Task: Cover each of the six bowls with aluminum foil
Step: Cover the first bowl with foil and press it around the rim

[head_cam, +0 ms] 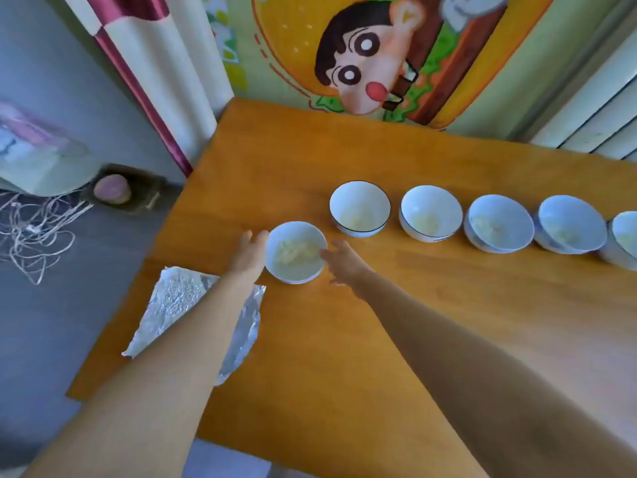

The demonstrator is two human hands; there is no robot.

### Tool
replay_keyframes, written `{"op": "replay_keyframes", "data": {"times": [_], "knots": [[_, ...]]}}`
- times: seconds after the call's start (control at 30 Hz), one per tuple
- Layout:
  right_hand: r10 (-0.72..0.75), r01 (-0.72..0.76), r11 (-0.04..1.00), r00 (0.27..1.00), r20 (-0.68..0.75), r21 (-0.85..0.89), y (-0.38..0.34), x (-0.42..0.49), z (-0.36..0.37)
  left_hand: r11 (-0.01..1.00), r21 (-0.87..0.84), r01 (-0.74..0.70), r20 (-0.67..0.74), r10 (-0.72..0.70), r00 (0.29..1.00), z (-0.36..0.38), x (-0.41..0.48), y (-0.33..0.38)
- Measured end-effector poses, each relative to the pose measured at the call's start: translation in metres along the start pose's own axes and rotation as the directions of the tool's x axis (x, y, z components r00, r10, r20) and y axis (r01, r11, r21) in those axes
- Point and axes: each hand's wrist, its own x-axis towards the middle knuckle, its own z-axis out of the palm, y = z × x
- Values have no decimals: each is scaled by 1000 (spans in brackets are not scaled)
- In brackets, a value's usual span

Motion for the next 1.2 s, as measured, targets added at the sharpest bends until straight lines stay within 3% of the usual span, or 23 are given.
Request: {"op": "replay_keyframes", "data": {"times": [0.17, 0.37, 0.87, 1.07, 1.13, 1.2], "knots": [[9, 0, 994, 996, -84, 110, 3, 6, 13, 986, -134, 104, 169, -80, 982, 3, 11, 1], [38, -23, 995, 988, -153, 95, 13, -8, 0, 980, -135, 147, 221, -115, 968, 13, 2, -10], [108, -104, 994, 957, -270, 27, 94, -96, -48, 987, -87, 138, 326, -103, 940, 84, -117, -56], [101, -111, 993, 963, -249, -26, 113, -107, -60, 992, -117, 47, 308, -9, 951, 80, -139, -74], [44, -102, 984, 931, -363, -144, 106, -108, -58, 991, -119, -54, 242, 81, 967, 65, -139, -85], [-117, 25, 982, 856, -503, -186, 91, -113, -51, 978, -107, -180, 132, 194, 972, 43, -136, -97]]}}
